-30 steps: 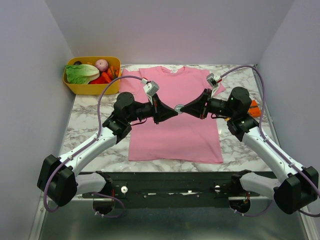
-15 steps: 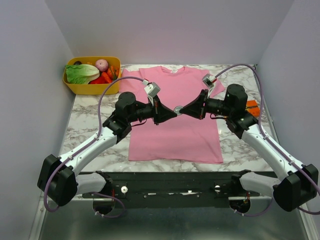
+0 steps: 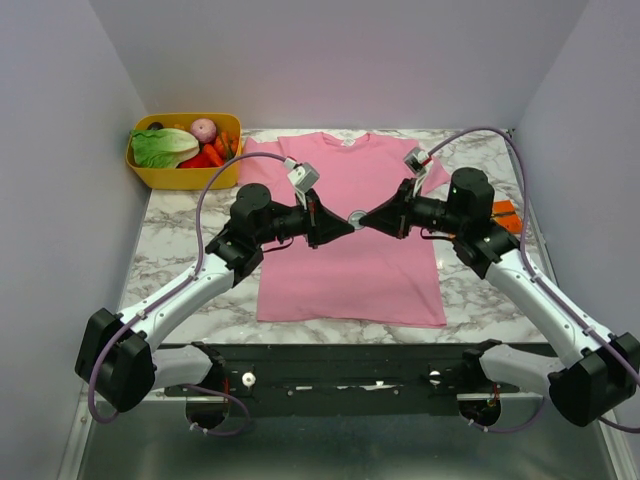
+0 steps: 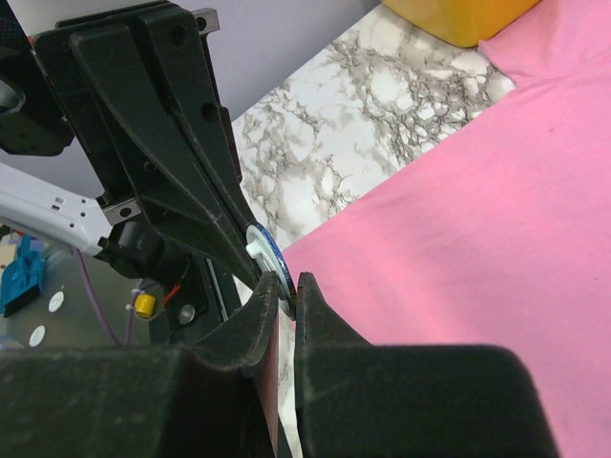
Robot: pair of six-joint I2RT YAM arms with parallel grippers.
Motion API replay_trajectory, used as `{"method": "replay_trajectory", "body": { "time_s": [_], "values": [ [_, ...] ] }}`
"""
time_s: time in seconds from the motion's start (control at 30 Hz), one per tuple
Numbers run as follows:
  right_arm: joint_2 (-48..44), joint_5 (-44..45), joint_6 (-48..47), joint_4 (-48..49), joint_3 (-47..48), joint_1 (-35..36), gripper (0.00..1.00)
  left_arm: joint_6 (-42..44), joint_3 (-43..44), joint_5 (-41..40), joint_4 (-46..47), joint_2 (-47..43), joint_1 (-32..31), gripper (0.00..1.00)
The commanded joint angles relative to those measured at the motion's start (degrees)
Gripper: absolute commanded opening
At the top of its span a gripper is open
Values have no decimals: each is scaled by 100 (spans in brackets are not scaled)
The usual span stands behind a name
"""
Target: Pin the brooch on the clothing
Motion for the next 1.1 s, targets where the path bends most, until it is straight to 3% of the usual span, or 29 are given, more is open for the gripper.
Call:
{"method": "replay_trajectory", "body": {
  "time_s": [0.0, 0.23, 0.37, 0.57, 0.77, 1.07],
  "values": [
    [58, 1893, -357, -690, -123, -184, 1, -478, 294, 855, 1150, -307, -145, 0],
    [-4, 2174, -690, -856, -115, -87, 1, -874, 285, 986, 1607, -237, -154, 0],
    [22, 2288, -726, -892, -150, -25, 1, -1374, 241, 1144, 2309, -167, -154, 0],
    [84, 2586, -787, -989, -62, 54, 1, -1498, 258, 1180, 2469, -61, -198, 0],
    [49, 2816, -1007, -989, -71, 264, 1, -1446, 241, 1084, 2373, 44, -233, 0],
    [58, 3017, -1403, -1050, -79, 467, 1, -813, 337, 688, 1406, -131, -224, 0]
  ]
}}
